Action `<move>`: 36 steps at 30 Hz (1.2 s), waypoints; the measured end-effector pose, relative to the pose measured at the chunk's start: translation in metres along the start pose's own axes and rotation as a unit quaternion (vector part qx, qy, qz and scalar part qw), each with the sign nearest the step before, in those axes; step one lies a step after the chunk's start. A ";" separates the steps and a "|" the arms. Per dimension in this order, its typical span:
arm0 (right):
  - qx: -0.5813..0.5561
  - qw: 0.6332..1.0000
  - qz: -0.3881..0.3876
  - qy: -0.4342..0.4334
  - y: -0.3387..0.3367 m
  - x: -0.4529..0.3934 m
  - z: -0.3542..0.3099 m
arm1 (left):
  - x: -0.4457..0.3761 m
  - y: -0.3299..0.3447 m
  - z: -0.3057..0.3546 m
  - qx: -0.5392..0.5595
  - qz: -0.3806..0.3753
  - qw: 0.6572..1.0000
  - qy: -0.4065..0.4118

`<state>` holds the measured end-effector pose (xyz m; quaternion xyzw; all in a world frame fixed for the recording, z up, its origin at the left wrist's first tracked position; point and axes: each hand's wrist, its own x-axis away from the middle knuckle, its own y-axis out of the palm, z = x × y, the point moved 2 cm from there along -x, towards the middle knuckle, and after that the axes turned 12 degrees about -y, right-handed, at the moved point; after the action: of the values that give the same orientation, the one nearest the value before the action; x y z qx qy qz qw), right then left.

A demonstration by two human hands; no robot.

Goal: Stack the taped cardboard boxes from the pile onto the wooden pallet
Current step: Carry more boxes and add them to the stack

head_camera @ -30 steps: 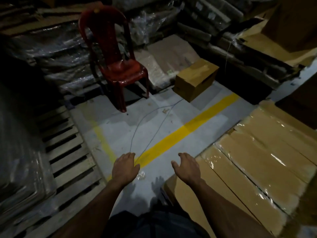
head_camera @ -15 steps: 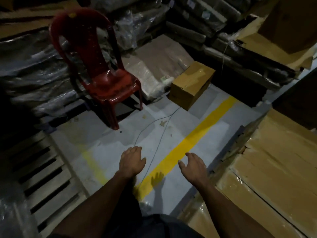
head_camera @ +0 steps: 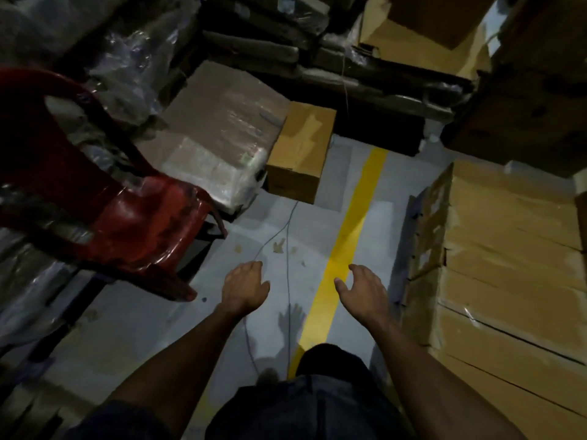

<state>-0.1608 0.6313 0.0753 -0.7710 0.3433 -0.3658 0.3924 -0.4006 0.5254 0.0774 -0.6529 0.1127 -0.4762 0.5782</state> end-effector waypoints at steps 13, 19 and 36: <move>-0.044 0.999 -0.022 0.019 -0.069 -0.263 0.018 | -0.229 -0.099 0.082 0.044 0.004 0.999 -0.026; -0.043 0.999 0.003 0.004 -0.133 -0.371 0.004 | -0.317 -0.172 0.116 0.125 0.015 0.990 -0.070; -0.172 0.968 0.048 0.174 -0.150 -0.621 -0.012 | -0.639 -0.268 0.167 0.323 -0.093 0.938 -0.089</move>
<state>-0.4433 1.2028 0.0256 -0.7341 0.5006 -0.4105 0.2047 -0.7163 1.1611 0.0147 -0.4779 -0.1598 -0.4786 0.7190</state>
